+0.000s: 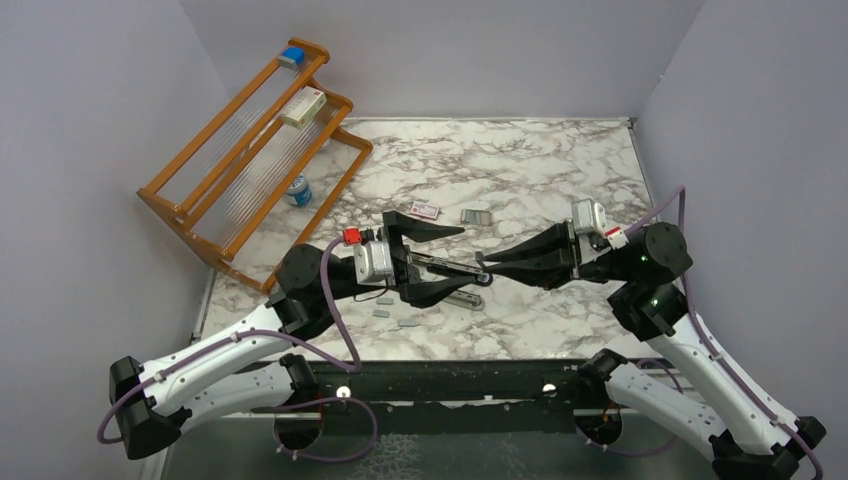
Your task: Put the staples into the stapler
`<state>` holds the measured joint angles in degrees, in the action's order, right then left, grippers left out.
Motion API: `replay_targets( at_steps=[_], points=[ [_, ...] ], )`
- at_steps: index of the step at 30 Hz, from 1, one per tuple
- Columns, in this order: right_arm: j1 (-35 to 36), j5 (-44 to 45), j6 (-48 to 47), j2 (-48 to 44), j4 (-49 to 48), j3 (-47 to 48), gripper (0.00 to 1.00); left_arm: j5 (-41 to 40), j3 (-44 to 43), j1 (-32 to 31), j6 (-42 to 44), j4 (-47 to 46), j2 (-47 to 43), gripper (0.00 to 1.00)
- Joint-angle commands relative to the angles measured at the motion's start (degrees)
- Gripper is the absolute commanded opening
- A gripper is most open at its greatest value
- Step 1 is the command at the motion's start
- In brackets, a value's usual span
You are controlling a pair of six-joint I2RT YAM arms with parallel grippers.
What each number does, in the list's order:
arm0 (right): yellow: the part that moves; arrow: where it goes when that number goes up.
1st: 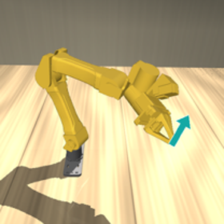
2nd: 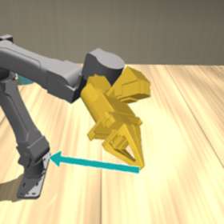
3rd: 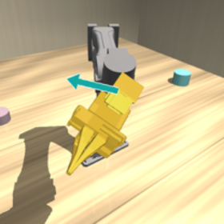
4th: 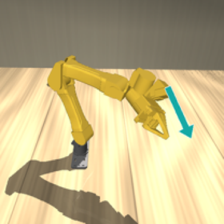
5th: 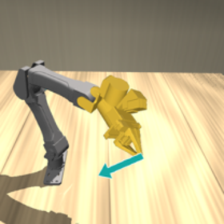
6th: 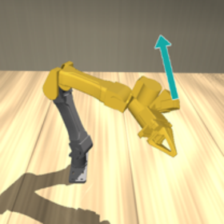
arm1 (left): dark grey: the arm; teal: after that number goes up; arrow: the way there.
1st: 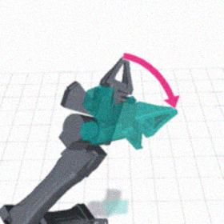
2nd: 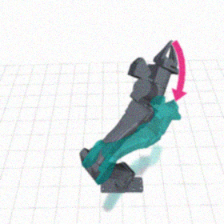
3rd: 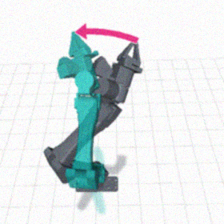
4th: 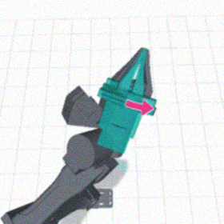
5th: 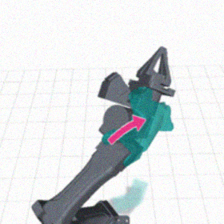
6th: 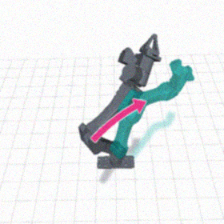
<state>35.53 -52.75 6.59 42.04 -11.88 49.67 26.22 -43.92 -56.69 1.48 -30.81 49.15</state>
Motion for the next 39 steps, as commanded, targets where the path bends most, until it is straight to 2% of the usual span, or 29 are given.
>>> replay_targets(
  at_steps=[1,5,16,21,29,39],
  points=[
    [0.15,-3.60,1.13,1.07,-3.21,1.39,0.13,4.44,-1.66,0.17,-2.43,-3.92,0.51,0.72],
    [0.16,-3.50,1.33,1.28,-4.24,1.18,0.13,5.25,-1.88,0.17,-4.43,-5.51,1.18,0.66],
    [0.16,-3.93,-0.09,2.39,-3.90,2.90,0.13,7.03,-2.56,0.09,-7.55,-10.32,4.53,0.57],
    [0.11,-4.20,0.07,2.32,-4.05,2.80,0.13,7.36,-2.70,0.08,-8.40,-11.61,5.01,0.48],
    [0.15,-4.55,0.00,2.26,-3.59,2.69,0.13,7.46,-1.66,0.08,-11.05,-16.43,5.03,0.48],
    [0.16,-4.47,0.00,1.73,-3.55,2.73,0.13,7.12,-0.99,0.08,-11.91,-17.20,5.89,0.47]
  ],
)
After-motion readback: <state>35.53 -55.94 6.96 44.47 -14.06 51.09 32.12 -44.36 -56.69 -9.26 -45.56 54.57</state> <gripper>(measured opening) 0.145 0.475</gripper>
